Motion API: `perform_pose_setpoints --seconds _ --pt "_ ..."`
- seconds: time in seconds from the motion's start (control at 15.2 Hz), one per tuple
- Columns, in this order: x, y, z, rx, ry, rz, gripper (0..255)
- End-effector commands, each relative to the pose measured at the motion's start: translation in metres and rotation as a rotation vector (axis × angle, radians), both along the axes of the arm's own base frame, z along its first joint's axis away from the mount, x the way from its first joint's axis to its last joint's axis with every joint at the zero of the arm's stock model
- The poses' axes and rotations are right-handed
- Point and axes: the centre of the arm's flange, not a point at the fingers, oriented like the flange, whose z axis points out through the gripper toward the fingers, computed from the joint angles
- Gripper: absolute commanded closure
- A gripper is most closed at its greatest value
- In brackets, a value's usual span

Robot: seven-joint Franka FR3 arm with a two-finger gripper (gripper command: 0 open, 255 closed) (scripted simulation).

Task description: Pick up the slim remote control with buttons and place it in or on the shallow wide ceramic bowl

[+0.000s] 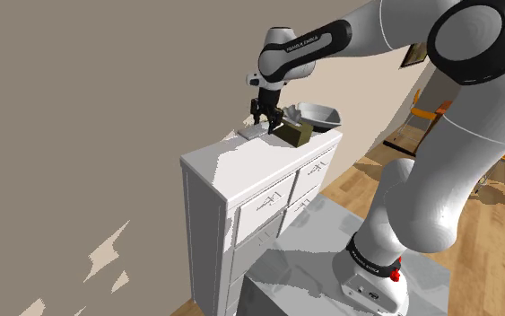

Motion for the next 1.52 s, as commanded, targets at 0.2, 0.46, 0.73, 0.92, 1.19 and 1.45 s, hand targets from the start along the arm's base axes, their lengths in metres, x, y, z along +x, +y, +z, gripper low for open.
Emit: perform_pose_setpoints --seconds 0.2,0.46,0.73,0.92,1.19,1.45 --pt "0.001 0.0 0.027 0.0 0.0 0.0 255" --pt "0.001 0.0 0.048 0.0 0.0 0.0 255" --pt "0.001 0.0 0.066 0.0 0.0 0.0 255" --pt "-0.005 -0.039 0.067 0.0 0.0 0.0 255" --pt "-0.013 -0.091 0.067 0.0 0.0 0.0 255" --pt "-0.02 -0.143 0.067 0.0 0.0 0.0 255"
